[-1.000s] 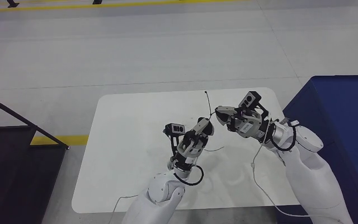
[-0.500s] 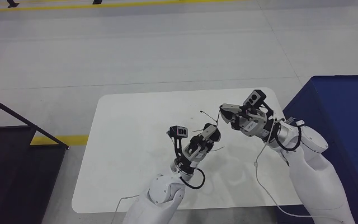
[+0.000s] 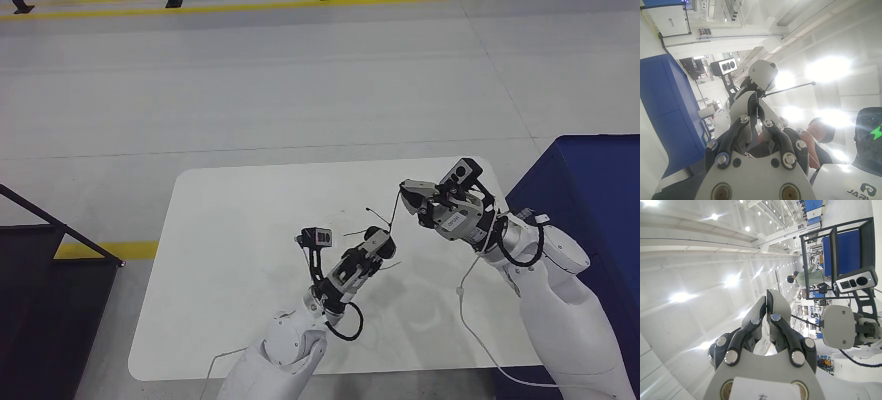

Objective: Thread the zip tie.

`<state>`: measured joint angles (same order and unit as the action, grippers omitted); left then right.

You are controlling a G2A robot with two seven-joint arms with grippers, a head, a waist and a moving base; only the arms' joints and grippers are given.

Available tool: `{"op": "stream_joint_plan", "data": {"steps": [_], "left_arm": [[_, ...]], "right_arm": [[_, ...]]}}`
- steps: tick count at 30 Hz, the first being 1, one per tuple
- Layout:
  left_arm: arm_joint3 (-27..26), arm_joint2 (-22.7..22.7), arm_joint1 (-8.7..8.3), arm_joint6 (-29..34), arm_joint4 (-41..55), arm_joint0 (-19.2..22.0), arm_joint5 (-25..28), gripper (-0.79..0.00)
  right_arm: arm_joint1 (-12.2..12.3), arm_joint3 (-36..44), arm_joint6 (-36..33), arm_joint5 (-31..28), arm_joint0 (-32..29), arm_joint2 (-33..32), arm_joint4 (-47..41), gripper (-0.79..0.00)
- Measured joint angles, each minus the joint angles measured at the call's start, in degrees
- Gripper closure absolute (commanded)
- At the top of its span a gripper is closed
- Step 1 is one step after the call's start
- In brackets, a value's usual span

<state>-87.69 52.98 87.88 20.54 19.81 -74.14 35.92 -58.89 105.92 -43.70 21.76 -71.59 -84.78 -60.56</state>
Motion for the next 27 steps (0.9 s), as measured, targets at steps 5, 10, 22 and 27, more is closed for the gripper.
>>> {"op": "stream_joint_plan", "data": {"steps": [5,10,22,27], "left_arm": [[-2.95,0.93,0.24,-1.66,7.17,-0.55,2.09,0.0],[-4.13,2.5,-0.08,-0.61,8.15,-1.09,1.56,0.0],[-4.52,5.31,-0.6,-0.66,3.58,-1.39,1.34,0.0],[-4.36,4.84,-0.73,-0.34,-0.72,-1.53,0.26,0.0]], "right_arm": [[0.16,-0.38,-0.29,1.38,0.24,1.33,3.71,0.0],[0.13,-0.13,-0.64,0.79,0.15,2.89,6.08,0.0],[-0.01,-0.42,0.3,0.92,0.76,3.24,5.57,-0.785],[0.06,0.14,0.24,1.23,0.4,3.18,6.21,-0.785]]}}
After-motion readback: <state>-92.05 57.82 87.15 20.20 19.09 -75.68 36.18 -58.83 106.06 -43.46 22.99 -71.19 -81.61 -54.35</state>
